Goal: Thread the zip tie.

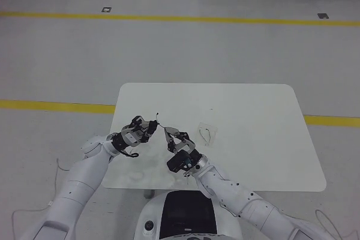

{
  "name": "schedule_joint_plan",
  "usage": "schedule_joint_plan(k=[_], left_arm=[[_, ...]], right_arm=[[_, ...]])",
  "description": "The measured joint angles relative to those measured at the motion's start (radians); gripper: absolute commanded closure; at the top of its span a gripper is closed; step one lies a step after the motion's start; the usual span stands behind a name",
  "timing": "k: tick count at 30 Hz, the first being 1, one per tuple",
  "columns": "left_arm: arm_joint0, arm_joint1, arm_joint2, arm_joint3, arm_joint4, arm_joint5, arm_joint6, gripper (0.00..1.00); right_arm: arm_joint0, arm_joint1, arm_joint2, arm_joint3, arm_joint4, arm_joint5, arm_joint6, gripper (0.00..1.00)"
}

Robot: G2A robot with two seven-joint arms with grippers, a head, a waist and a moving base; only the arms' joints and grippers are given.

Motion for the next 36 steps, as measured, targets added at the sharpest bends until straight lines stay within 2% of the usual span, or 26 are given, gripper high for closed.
schedule_joint_plan(k=[36], left_arm=[[0.000, 0.000, 0.000, 0.000, 0.000, 0.000, 0.000, 1.00]], right_arm=[[0.013, -0.025, -0.016, 0.055, 0.000, 0.000, 0.026, 1.00]])
